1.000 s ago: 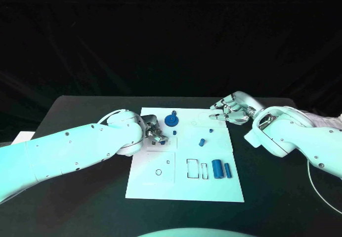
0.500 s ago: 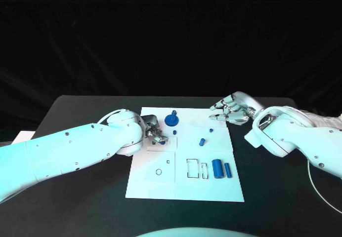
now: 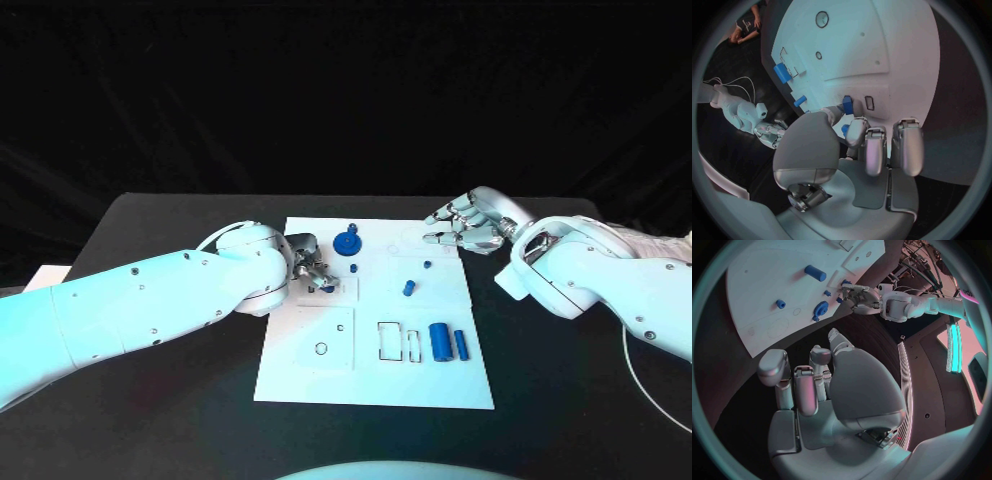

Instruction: Assemble the parts on the task board

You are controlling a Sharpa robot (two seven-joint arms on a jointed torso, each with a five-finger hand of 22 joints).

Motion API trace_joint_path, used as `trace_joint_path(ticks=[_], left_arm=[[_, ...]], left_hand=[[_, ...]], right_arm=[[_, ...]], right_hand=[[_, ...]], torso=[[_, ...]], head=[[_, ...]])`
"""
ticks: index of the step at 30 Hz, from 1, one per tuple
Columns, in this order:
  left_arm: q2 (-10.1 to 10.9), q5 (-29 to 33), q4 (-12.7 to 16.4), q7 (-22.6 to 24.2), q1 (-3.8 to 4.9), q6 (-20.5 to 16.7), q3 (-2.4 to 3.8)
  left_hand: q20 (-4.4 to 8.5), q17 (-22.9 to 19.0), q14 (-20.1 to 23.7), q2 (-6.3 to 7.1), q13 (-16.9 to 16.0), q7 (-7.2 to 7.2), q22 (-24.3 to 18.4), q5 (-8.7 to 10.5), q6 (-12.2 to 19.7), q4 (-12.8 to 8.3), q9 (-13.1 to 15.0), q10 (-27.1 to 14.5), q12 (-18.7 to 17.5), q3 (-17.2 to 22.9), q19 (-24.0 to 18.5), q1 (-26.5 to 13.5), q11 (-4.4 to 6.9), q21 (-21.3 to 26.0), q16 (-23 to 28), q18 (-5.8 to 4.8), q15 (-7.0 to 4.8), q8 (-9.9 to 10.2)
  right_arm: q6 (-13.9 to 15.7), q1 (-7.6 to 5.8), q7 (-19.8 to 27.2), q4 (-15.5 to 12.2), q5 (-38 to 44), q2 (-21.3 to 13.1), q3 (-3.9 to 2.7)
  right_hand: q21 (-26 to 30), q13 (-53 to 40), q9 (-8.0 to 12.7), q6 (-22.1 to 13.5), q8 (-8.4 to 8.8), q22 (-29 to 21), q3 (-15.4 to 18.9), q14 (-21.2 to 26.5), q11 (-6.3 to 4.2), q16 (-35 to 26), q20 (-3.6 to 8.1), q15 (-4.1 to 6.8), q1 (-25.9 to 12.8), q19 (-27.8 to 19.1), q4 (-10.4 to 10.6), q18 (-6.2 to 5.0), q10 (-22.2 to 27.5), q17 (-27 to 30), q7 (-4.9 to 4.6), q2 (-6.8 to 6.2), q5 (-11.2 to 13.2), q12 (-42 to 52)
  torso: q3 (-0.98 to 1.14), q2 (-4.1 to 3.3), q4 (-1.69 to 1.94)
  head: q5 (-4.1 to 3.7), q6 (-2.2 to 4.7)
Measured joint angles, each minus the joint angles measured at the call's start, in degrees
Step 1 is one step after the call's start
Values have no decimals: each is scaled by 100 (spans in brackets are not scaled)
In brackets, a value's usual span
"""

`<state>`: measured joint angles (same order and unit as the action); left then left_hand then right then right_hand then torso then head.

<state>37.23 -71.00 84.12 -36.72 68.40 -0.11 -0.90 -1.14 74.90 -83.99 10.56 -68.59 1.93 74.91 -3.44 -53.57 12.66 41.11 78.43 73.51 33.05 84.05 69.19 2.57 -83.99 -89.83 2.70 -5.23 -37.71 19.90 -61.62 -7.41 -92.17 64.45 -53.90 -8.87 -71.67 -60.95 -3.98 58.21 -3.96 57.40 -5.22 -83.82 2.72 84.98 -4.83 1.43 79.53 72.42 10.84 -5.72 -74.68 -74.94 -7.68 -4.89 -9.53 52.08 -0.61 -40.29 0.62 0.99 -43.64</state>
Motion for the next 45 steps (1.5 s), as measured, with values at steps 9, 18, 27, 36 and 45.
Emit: trace_joint_path(ticks=[9,18,27,36,45], left_arm=[[-62,4,-110,-15,1,49,-1],[-116,2,-186,-32,8,126,4],[-144,-3,-232,-52,12,152,7],[-164,-7,-268,-55,14,153,8],[-163,-11,-272,-55,12,149,8]], left_hand=[[0,4,11,-48,-86,-135,0,-2,-202,8,108,41,71,-427,0,-353,42,0,0,0,-30,-47],[43,4,-9,-98,-134,-174,0,-5,-243,164,149,57,103,-849,-1,-400,57,0,0,0,-51,-87],[43,3,-9,-144,-160,-156,0,-5,-265,313,190,65,128,-1156,-1,-444,65,0,0,0,-50,-66],[43,3,-5,-250,-158,-165,0,-5,-293,401,261,81,127,-1580,-1,-722,81,0,0,0,-53,-101],[84,2,-8,-357,-160,-185,0,-5,-314,409,331,102,127,-2312,0,-1040,102,-1,0,0,-91,-134]], right_arm=[[-2,2,3,-3,-6,-3,1],[-2,2,7,-4,-19,-3,1],[-2,3,13,3,-44,-2,2],[-1,3,22,9,-88,0,4],[-1,7,32,19,-142,0,7]], right_hand=[[0,0,0,0,0,0,0,0,0,0,0,0,0,0,0,0,0,1,0,0,-23,0],[24,6,0,0,0,-15,16,0,0,-32,0,0,1,0,16,0,0,1,0,-1,-23,0],[28,7,0,0,0,-45,16,0,1,-32,0,0,1,0,16,0,0,2,0,-1,-23,-4],[124,67,0,0,0,-142,129,0,1,-124,-10,0,-137,-72,128,1,41,2,0,11,-44,-80],[160,116,0,0,0,-235,206,0,8,-165,11,0,-180,-92,205,0,76,2,0,28,-66,-111]], torso=[[7,-1,-2],[8,-1,-5],[7,-1,-7],[4,-3,-3],[-1,-3,-3]], head=[[10,-9],[5,-15],[-3,-20],[-9,-12],[-11,-7]])
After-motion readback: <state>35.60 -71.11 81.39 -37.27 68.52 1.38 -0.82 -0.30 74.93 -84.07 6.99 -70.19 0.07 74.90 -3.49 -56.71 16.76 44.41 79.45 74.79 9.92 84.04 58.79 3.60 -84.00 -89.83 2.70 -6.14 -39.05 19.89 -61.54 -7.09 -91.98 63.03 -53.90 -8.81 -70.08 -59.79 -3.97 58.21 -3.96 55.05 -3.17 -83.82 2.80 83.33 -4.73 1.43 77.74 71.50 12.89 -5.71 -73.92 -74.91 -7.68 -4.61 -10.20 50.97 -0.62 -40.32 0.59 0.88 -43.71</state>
